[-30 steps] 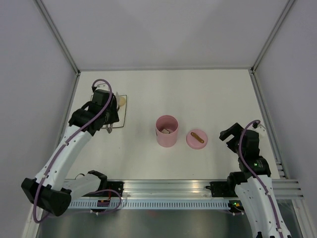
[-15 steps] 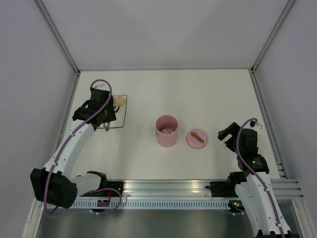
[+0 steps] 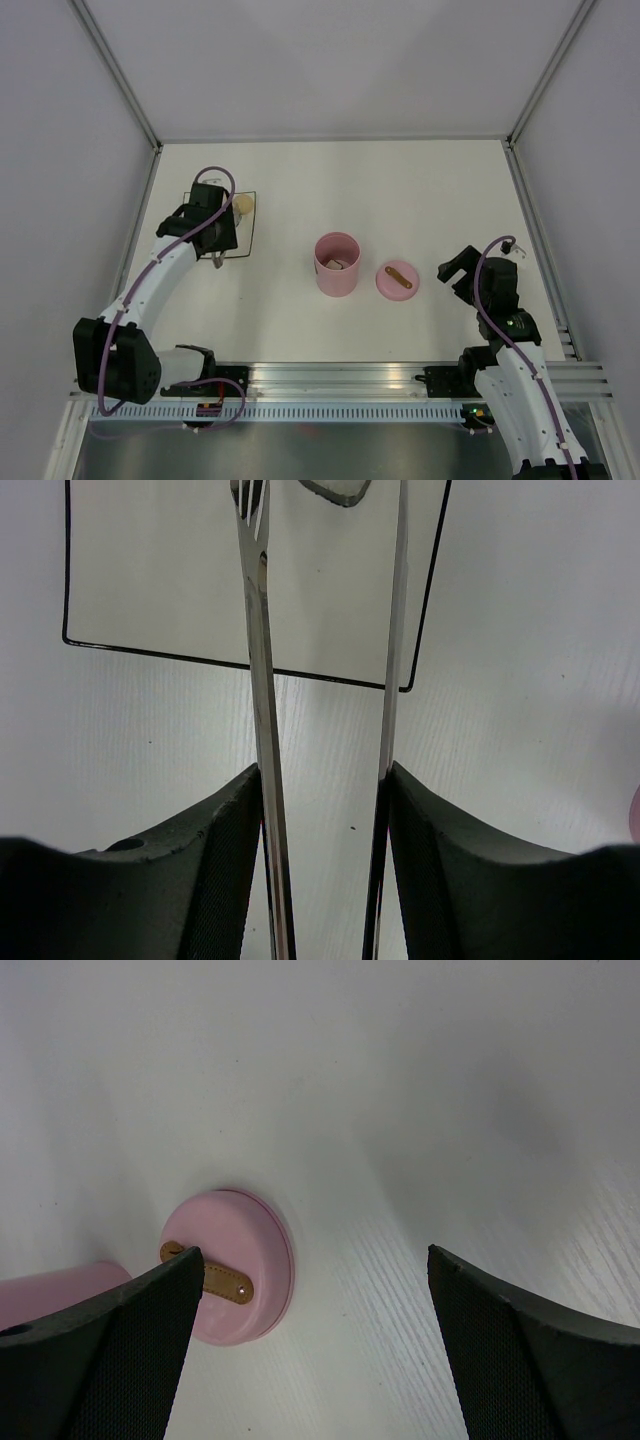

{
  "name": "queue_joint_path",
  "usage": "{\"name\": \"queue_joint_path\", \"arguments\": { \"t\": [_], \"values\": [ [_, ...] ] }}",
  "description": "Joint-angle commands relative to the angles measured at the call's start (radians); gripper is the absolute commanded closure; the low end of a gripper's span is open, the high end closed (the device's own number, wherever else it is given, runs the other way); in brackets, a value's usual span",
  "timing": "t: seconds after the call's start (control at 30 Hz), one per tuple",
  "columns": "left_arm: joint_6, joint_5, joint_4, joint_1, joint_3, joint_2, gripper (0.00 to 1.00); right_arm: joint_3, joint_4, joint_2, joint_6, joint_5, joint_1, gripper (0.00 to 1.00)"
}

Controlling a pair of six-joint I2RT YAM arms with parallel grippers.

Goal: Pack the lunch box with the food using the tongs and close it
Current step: Pick up the food using the clamp

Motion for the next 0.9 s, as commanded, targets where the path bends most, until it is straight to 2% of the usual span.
{"name": "queue_joint_path", "arguments": {
  "t": [0.0, 0.57, 0.87],
  "values": [
    [0.051, 0.016, 0.067, 0.011, -0.006, 0.004, 0.43, 0.007, 0.035, -0.001, -0.005, -0.002, 0.003, 0.02],
    [0.072, 0.009, 0.086, 0.02, 0.012, 0.087, 0.46, -0.019, 0.075, 0.028, -0.003, -0.01, 0.003, 0.02],
    [0.075, 0.012, 0.087, 0.02, 0.032, 0.133, 0.57, -0.016, 0.098, 0.053, -0.011, -0.011, 0.002, 0.02]
  ]
}}
